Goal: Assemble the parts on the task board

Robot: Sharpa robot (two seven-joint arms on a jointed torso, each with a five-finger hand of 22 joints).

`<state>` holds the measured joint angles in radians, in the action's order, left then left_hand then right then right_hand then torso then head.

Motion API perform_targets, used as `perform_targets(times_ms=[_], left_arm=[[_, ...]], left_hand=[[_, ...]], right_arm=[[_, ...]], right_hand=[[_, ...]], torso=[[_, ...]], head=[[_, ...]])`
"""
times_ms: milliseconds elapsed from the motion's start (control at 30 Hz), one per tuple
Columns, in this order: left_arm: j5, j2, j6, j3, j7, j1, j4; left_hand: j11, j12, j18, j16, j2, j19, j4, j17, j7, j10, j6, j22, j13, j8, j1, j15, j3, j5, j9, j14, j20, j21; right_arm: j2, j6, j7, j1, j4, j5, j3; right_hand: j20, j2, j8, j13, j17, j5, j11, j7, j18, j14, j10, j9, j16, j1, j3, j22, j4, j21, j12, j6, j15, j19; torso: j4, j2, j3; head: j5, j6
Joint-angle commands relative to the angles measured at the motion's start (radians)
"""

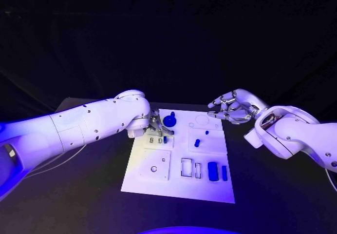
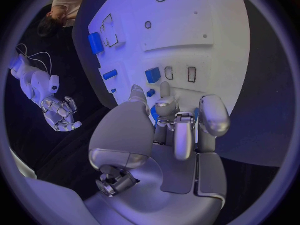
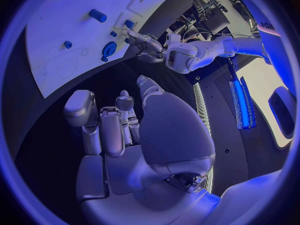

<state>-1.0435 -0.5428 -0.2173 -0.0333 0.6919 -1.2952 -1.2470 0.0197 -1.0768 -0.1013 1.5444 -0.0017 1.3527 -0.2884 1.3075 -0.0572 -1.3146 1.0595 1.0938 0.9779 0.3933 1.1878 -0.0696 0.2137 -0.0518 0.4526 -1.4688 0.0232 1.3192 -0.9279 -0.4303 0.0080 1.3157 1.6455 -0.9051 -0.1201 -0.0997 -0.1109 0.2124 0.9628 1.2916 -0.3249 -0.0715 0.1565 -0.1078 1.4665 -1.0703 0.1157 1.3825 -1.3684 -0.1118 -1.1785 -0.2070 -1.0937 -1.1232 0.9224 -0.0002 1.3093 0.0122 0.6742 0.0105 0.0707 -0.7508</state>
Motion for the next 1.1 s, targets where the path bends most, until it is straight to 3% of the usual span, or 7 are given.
perform_targets(times_ms=[33,1100], left_arm=[[0.002,0.005,-0.036,-0.001,0.001,0.002,0.003],[0.024,0.015,-0.052,-0.005,-0.001,0.006,0.004]], left_hand=[[-0.005,-0.006,0.009,0.003,0.001,0.000,-0.001,0.224,0.002,0.001,-0.007,0.001,0.002,0.006,0.008,-0.004,-0.008,0.001,0.002,-0.090,0.004,0.003],[-0.003,-0.001,0.009,0.002,0.033,-0.006,0.005,0.225,0.003,0.007,-0.017,0.013,0.000,0.021,0.048,-0.005,-0.033,0.001,0.033,-0.090,0.005,0.014]], right_arm=[[0.002,0.000,-0.001,-0.001,-0.001,-0.006,0.000],[0.013,0.005,-0.006,-0.004,-0.012,-0.006,-0.001]], right_hand=[[0.000,0.000,0.005,-0.001,-0.001,-0.004,0.001,-0.002,-0.001,0.038,0.003,0.001,-0.004,0.009,0.004,0.001,-0.004,0.004,0.004,-0.003,-0.006,0.001],[0.000,0.003,0.007,-0.002,-0.002,-0.006,0.001,-0.003,-0.002,0.038,0.003,0.002,-0.006,0.009,0.003,0.003,-0.005,0.007,0.004,-0.002,-0.006,0.001]], torso=[[-0.0010,0.000,0.0000],[-0.0011,0.001,-0.0008]], head=[[-0.002,-0.001],[0.001,-0.004]])
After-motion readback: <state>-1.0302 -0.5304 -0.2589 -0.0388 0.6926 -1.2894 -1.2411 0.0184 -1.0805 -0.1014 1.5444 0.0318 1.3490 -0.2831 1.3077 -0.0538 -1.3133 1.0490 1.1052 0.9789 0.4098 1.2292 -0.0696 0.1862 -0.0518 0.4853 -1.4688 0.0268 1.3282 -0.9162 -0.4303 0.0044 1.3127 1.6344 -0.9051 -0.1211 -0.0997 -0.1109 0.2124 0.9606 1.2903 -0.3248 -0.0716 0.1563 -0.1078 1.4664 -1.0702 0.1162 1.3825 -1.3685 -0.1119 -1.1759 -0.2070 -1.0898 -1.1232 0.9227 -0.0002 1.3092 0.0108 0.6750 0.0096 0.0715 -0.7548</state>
